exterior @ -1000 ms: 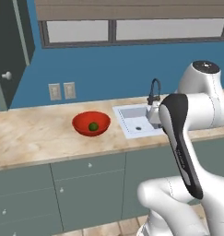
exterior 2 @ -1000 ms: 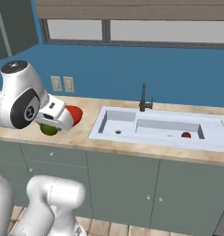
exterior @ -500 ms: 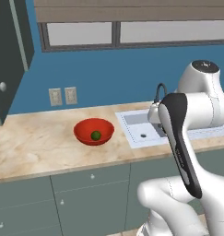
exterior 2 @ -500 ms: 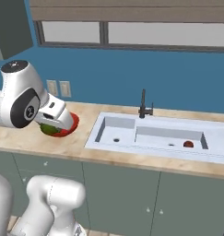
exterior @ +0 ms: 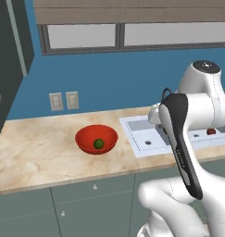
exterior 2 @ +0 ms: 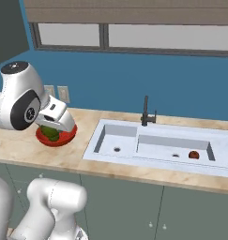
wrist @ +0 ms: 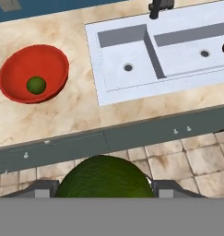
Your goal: Pick the limes from the cabinet and place them in one bowl. Pick the apple from the sink and place it in the other bowl.
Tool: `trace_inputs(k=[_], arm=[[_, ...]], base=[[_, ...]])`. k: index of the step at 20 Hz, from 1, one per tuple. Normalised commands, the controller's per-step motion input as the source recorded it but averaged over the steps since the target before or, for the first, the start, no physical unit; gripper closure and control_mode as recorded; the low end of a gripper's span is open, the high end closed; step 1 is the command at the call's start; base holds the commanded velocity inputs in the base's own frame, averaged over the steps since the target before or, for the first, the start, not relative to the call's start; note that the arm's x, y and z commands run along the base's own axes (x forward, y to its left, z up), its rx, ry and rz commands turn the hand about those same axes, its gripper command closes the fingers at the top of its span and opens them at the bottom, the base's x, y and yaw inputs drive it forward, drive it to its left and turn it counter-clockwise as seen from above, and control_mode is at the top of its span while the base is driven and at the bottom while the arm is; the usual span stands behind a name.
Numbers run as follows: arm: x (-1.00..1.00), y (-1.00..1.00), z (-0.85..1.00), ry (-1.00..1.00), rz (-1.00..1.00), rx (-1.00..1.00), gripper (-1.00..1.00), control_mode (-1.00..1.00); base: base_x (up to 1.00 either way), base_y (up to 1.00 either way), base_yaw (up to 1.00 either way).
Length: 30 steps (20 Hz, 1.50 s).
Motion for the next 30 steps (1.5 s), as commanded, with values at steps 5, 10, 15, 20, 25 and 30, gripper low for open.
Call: trace_inputs(k=[5, 10, 15, 20, 25, 30], arm=[[0.0, 0.0, 0.0, 0.0, 0.0, 0.0, 1.0, 1.0], [0.0, 0.0, 0.0, 0.0, 0.0, 0.0, 1.0, 1.0], [0.24, 0.0, 0.0, 0.0, 0.03, 0.0, 1.0, -1.0], [0.46, 0.08, -0.06, 0.04, 0.25, 0.01, 1.0, -1.0], [0.24, 0.4, -0.02, 0.1, 0.27, -0.06, 1.0, -1.0], [0.44, 0.44, -0.18, 0.1, 0.24, -0.05, 1.0, -1.0]], base=[[0.28, -0.02, 0.0], [0.02, 0.0, 0.0], [0.0, 0.0, 0.0], [0.0, 0.0, 0.0], [0.0, 0.0, 0.0], [0.0, 0.0, 0.0]])
